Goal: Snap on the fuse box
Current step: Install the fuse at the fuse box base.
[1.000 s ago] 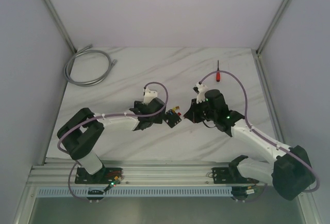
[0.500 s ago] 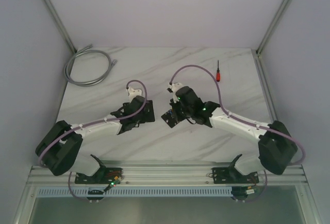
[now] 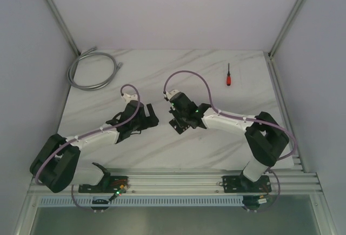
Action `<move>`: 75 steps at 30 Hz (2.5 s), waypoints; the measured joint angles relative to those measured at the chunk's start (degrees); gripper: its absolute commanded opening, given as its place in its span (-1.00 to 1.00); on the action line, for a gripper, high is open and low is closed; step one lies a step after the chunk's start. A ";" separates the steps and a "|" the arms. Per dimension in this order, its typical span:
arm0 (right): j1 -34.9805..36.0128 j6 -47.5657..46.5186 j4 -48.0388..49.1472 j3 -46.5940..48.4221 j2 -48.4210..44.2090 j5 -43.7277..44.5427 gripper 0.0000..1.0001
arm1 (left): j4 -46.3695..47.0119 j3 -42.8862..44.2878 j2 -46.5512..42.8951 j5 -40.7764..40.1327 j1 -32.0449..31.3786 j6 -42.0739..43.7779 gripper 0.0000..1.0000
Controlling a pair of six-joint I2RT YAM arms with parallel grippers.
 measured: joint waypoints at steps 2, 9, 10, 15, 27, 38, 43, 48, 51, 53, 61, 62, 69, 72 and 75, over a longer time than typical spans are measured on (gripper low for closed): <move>0.00 -0.79 0.20 0.00 0.72 0.33 -1.00 | 0.17 -0.44 -0.13 0.90 0.92 -0.63 1.00; 0.00 -2.89 2.01 0.07 2.01 0.17 -1.00 | 0.87 -0.76 -0.17 2.95 2.86 -1.99 1.00; 0.00 -3.17 2.49 0.07 2.01 0.11 -1.00 | 0.94 -0.76 -0.20 3.13 2.89 -2.08 1.00; 0.00 -4.13 4.24 0.07 2.01 0.11 -1.00 | 1.07 -0.76 -0.20 3.56 2.97 -2.40 1.00; 0.00 -4.92 6.27 0.07 3.15 -0.07 -1.00 | 1.18 -0.76 -0.20 4.48 3.02 -2.60 1.00; 0.00 -4.90 7.02 -0.35 3.26 -0.11 -1.00 | 1.20 -0.76 -0.20 4.85 3.02 -2.60 1.00; 0.00 -4.90 7.72 -1.38 3.58 -0.11 -1.00 | 1.22 -0.76 -0.20 5.05 3.02 -2.60 1.00; 0.00 -4.90 8.83 -2.27 3.61 -0.11 -1.00 | 1.22 -0.76 -0.20 5.27 3.02 -2.62 1.00; 0.00 -4.90 9.29 -2.60 3.63 -0.09 -1.00 | 1.25 -0.76 -0.20 5.33 3.02 -2.75 1.00; 0.00 -4.92 9.73 -2.80 3.63 -0.11 -1.00 | 1.25 -0.76 -0.20 5.51 3.02 -2.82 1.00; 0.00 -6.14 15.15 -5.70 3.08 -0.26 -1.00 | 1.27 -0.76 -0.20 5.68 3.02 -3.02 1.00; 0.00 -6.40 15.74 -6.05 2.97 -0.33 -1.00 | 1.27 -0.76 -0.20 5.68 3.02 -3.02 1.00; 0.17 -7.30 18.80 -8.46 1.84 -0.48 -0.80 | 1.44 -0.76 -0.20 5.68 3.02 -3.04 1.00; 0.31 -7.50 19.02 -9.35 1.07 -0.50 -0.67 | 1.46 -0.76 -0.20 5.70 3.02 -3.06 1.00; 0.37 -7.74 18.91 -9.66 0.72 -0.55 -0.59 | 1.49 -0.76 -0.26 5.75 3.02 -3.06 1.00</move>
